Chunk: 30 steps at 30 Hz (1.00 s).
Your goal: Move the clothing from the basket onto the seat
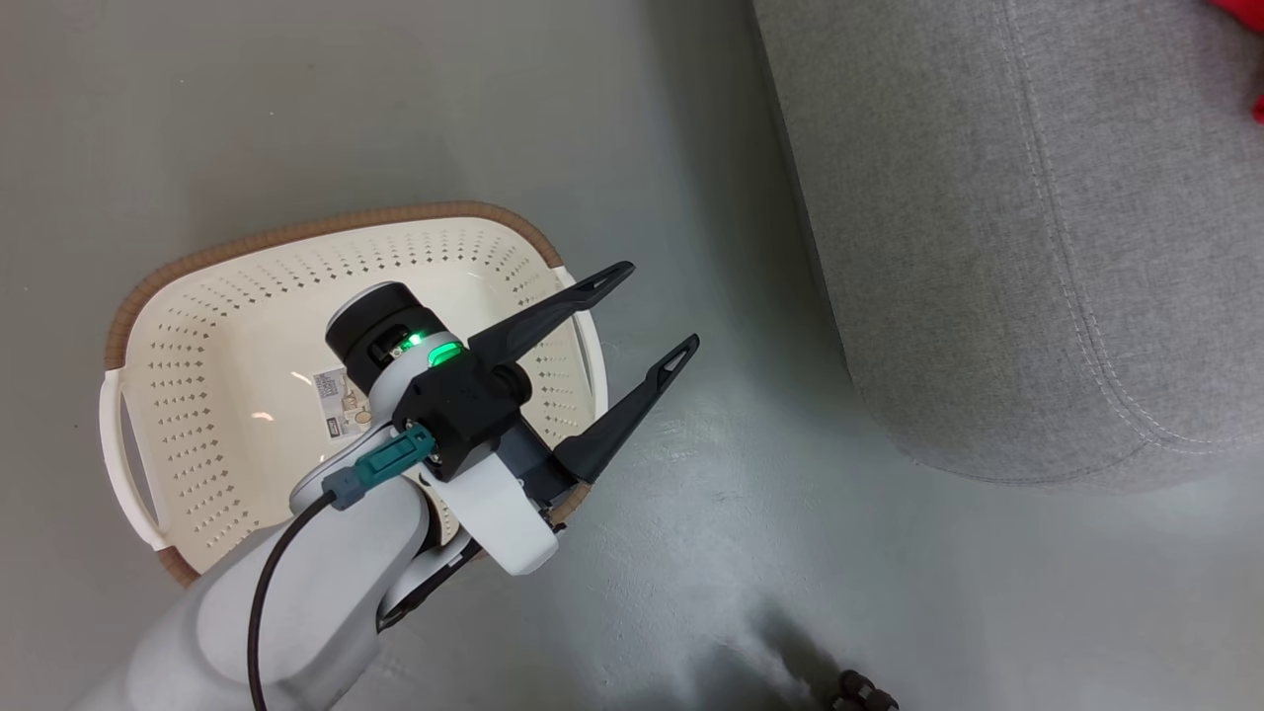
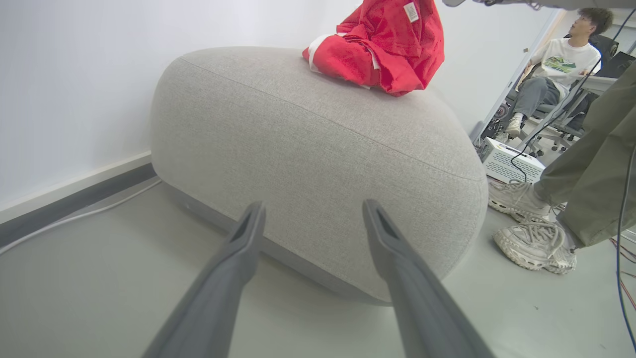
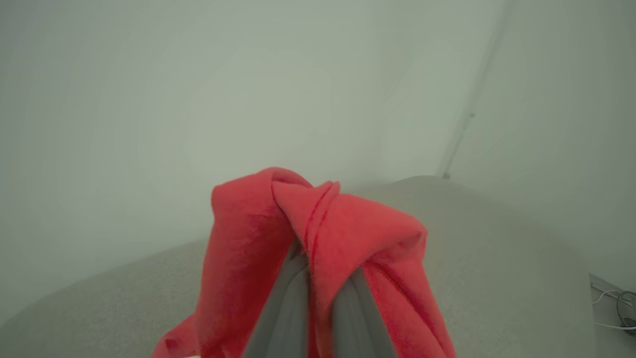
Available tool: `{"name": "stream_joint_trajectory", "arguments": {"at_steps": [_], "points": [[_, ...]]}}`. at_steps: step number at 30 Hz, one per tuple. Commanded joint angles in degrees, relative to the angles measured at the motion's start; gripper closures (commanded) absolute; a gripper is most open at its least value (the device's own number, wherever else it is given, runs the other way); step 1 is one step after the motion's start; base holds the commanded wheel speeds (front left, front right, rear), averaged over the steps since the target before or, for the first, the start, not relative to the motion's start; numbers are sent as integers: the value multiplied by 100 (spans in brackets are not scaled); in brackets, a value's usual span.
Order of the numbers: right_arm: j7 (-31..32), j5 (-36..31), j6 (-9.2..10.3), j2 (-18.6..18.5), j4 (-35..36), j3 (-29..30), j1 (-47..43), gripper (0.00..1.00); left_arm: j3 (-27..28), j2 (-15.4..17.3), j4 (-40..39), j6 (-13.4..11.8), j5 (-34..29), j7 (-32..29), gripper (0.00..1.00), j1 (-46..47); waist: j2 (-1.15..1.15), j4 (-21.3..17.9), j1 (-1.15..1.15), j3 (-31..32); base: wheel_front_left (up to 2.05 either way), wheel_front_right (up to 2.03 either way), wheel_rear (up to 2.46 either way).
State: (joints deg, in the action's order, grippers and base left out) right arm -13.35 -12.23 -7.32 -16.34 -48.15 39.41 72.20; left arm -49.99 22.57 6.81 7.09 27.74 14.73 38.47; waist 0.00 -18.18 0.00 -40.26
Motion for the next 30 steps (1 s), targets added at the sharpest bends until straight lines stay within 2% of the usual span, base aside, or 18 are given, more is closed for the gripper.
{"name": "stream_joint_trajectory", "arguments": {"at_steps": [1, 4, 9, 10, 11, 12, 19, 30], "points": [[97, 49, -17, 1, -168, -39, -16, 100, 156, 37, -102, 40, 5, 27, 0, 84, 0, 44, 0, -25, 0, 0, 0], [180, 314, -17, 138, -628, -180, -42, 100, 157, 33, -72, 40, 32, 27, 0, 48, 0, 63, 0, -29, 0, 0, 0], [78, 668, -17, 164, -1159, -558, -214, 100, 155, -22, -10, 40, 63, 27, 0, 23, 0, 99, 0, 35, 0, 0, 0], [42, 739, -17, 178, -1234, -655, -271, 72, 155, -39, -1, 40, 77, 27, 0, 16, 0, 109, 0, 60, 0, 0, 0], [3, 827, -17, 206, -1295, -757, -331, 26, 163, -52, 7, 40, 87, 27, 0, 8, 0, 120, 0, 88, 0, 0, 0], [-37, 902, -17, 236, -1334, -875, -405, 0, 179, -71, 14, 40, 99, 27, 0, -6, 0, 130, 0, 125, 0, 0, 0], [-158, 1482, -17, 369, -1206, -1911, -1138, 0, 294, -228, 39, 40, 113, 27, 0, -117, 0, 230, 0, 428, 0, 0, 0], [-163, 2319, -17, 391, 344, -3279, -2591, 0, 765, -534, 98, 40, 55, 27, 0, -522, 0, 513, 0, 1073, 0, 0, 0]]}}
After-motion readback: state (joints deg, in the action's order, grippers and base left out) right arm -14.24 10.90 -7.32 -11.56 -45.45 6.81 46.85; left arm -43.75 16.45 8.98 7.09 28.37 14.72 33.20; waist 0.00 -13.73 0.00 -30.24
